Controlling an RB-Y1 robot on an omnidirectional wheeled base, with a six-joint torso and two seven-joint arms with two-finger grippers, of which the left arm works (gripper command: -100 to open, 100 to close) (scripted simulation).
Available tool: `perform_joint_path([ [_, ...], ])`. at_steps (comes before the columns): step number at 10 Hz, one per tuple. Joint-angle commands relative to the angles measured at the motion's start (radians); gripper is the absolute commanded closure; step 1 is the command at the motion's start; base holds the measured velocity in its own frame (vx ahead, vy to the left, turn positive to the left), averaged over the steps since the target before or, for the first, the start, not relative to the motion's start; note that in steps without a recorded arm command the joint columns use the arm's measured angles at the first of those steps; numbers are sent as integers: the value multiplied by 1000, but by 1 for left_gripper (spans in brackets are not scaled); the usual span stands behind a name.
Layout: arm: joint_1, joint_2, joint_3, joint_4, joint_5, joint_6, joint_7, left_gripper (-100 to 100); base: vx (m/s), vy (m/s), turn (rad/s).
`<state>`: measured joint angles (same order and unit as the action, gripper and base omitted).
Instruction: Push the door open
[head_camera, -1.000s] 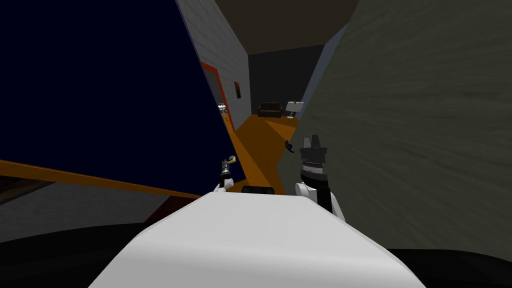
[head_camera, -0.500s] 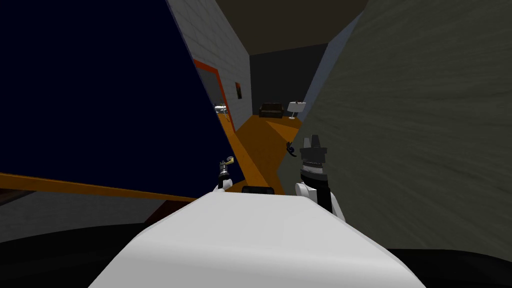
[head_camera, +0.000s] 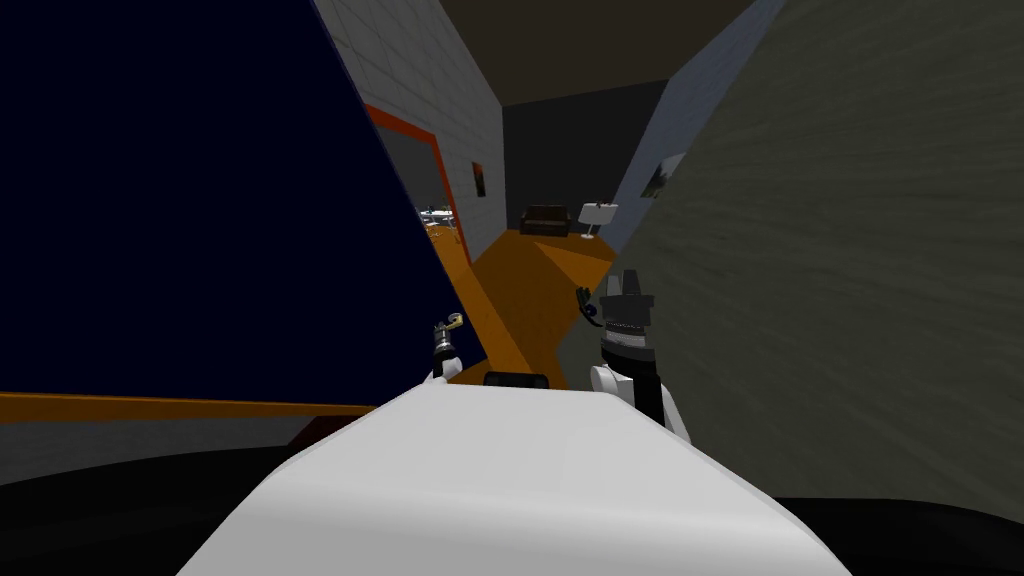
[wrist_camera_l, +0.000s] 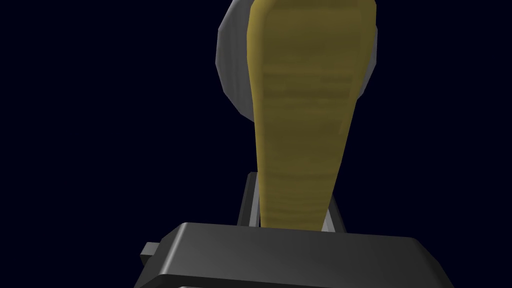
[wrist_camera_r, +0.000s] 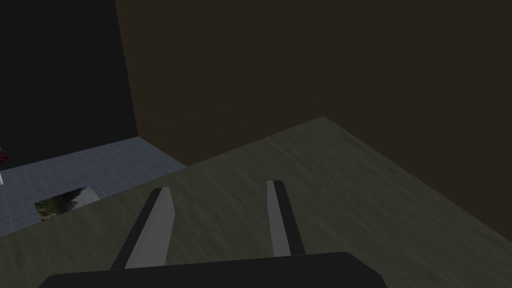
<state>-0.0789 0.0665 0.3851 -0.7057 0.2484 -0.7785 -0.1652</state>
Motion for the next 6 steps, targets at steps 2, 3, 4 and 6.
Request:
perform_joint_path([
  [2, -5, -8, 20, -6, 14, -1, -9, 100, 189, -37, 53],
  [3, -5, -11, 27, -7, 18, -1, -12, 100, 186, -16, 42],
  [4, -5, -14, 34, -7, 23, -1, -14, 100, 161, -21, 37],
  [6, 7, 5, 59, -6, 35, -4, -19, 100, 92, 7, 52],
])
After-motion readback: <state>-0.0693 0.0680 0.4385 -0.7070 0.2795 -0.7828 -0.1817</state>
